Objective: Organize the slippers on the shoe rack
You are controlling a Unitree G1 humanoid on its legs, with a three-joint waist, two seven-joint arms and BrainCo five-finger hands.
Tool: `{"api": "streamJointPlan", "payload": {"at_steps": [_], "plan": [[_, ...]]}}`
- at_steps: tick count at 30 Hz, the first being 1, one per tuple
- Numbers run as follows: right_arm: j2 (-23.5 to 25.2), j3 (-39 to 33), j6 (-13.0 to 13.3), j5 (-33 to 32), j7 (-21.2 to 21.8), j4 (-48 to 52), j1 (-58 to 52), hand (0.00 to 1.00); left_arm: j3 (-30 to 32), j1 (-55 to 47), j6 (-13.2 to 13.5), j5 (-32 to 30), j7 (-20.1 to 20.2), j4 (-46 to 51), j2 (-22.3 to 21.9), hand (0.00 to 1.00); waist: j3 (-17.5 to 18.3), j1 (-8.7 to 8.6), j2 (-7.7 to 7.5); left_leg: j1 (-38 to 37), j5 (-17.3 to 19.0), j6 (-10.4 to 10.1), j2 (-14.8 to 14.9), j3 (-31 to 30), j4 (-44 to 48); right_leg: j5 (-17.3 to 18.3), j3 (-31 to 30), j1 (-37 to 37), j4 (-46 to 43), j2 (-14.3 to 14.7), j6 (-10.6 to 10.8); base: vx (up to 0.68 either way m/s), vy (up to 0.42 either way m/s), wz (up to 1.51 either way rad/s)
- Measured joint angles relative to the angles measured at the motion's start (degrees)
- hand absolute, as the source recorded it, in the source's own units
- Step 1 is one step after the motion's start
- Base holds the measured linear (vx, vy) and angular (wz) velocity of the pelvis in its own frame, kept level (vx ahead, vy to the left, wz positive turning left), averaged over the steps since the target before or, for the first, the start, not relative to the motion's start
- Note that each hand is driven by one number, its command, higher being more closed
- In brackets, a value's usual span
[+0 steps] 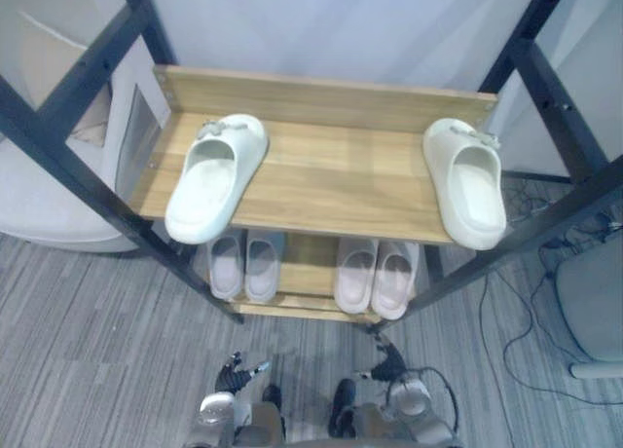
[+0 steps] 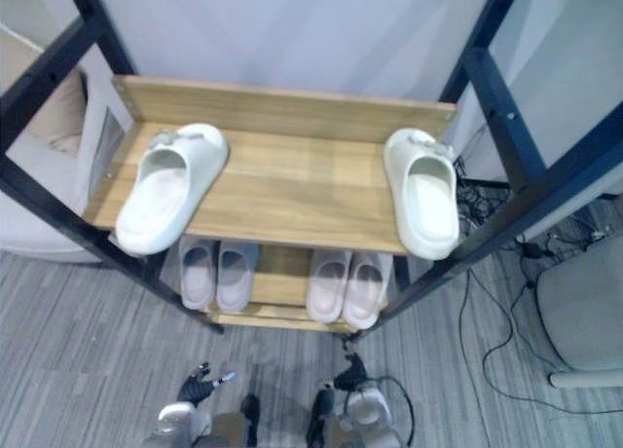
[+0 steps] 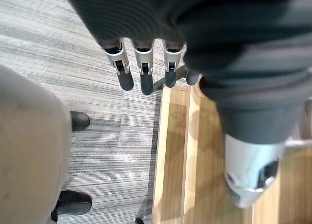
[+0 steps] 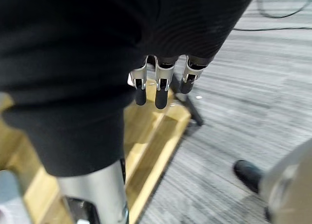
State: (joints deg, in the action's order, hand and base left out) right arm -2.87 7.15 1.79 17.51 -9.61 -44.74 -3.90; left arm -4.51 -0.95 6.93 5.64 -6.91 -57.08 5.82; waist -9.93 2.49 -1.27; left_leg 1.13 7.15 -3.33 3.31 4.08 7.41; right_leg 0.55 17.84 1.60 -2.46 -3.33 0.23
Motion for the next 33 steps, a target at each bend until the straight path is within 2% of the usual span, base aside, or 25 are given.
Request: {"api": "streamJointPlan", "payload": {"at_steps": [6, 12, 15, 16, 17, 18, 21, 24, 27, 33], "plan": [[-0.1, -2.7, -0.1, -0.2, 0.0, -4.2, -0.6, 0.00, -2.5, -0.2, 0.0, -1.7, 0.3, -0.4, -0.1, 0.00, 1.3, -0.24, 0.20, -2.5, -0.9, 0.4, -0.8, -0.1, -2.2, -2.5, 0.0, -3.8, 5.0, 0.2, 0.4, 0.00, 0.014, 0.00], [-0.1, -4.8, -0.1, -4.7, 0.0, -6.8, -0.7, 0.00, -9.8, 0.1, 0.1, -2.6, 0.7, 0.8, 0.2, 0.00, 2.5, -0.36, 0.50, -4.8, -2.5, 0.9, -1.6, 0.0, -4.8, -4.3, -0.5, -5.8, 7.5, 0.0, 0.5, -0.03, 0.020, -0.03], [-0.2, -4.8, -0.1, -5.2, 0.1, -6.9, -0.6, 0.00, -19.5, 0.1, 0.2, -4.0, 1.8, 9.3, 0.3, 0.00, 2.6, -0.39, 0.50, -5.5, -3.5, 1.2, -2.0, -0.2, -6.2, -4.4, -0.6, -5.9, 7.8, -0.2, 0.8, -0.07, 0.027, 0.04], [-0.2, -4.8, -0.1, -5.3, 0.1, -6.9, -0.6, 0.00, -20.9, 0.1, 0.2, -4.0, 2.2, 11.2, 0.3, 0.00, 2.6, -0.40, 0.48, -5.5, -3.7, 1.2, -2.0, -0.2, -6.5, -4.4, -0.5, -5.9, 7.8, -0.3, 1.0, -0.08, 0.033, 0.05], [-0.2, -4.9, -0.1, -5.3, 0.1, -6.9, -0.6, 0.00, -25.5, 0.0, 0.6, -3.8, 4.2, 18.3, 0.8, 0.00, 2.6, -0.39, 0.50, -5.6, -4.1, 1.4, -2.2, -0.4, -7.0, -4.5, -0.5, -5.8, 7.9, -0.5, 1.2, -0.05, 0.021, 0.04], [-0.2, -4.9, -0.1, -5.3, 0.1, -6.9, -0.6, 0.00, -26.3, 0.0, 0.8, -3.8, 4.5, 19.4, 0.9, 0.00, 2.6, -0.39, 0.52, -5.6, -4.2, 1.4, -2.2, -0.4, -7.1, -4.5, -0.5, -5.8, 7.9, -0.5, 1.2, -0.06, 0.028, 0.06], [-0.4, -4.8, 0.0, -6.3, 0.2, -6.8, -0.7, 0.00, -33.0, -0.8, 1.9, -1.9, 8.5, 32.9, 1.7, 0.00, 3.4, -0.60, 0.99, -5.4, -4.4, 1.3, -2.6, -1.0, -7.6, -4.7, -0.3, -5.6, 7.9, -0.8, 1.4, -0.03, 0.038, 0.08], [-0.7, -4.7, 0.0, -6.3, 0.2, -6.8, -0.8, 0.00, -36.1, -0.8, 2.5, 2.2, 10.7, 41.9, 2.5, 0.00, 4.0, -1.04, 1.61, -5.6, -4.5, 1.4, -2.7, -1.1, -8.5, -4.6, -0.3, -5.6, 7.9, -0.9, 1.4, 0.00, 0.011, 0.00], [-0.7, -4.6, 0.0, -6.2, 0.3, -5.6, -1.3, 0.00, -37.9, -0.8, 3.2, 5.6, 11.1, 49.5, 2.5, 0.00, 4.6, -1.20, 2.37, -6.2, -4.6, 1.4, -2.8, -1.2, -8.9, -4.5, -0.4, -5.7, 7.9, -0.8, 1.6, 0.04, 0.026, 0.00], [-0.7, -4.1, 0.1, -6.2, 0.7, -4.3, -2.1, 0.00, -37.9, 1.4, 4.0, 8.1, 10.5, 57.9, 2.6, 0.00, 5.3, -1.72, 2.53, -6.6, -4.8, 1.7, -2.8, -1.2, -9.2, -4.6, -0.5, -5.9, 7.5, -0.8, 1.5, 0.05, 0.020, 0.00]]}}
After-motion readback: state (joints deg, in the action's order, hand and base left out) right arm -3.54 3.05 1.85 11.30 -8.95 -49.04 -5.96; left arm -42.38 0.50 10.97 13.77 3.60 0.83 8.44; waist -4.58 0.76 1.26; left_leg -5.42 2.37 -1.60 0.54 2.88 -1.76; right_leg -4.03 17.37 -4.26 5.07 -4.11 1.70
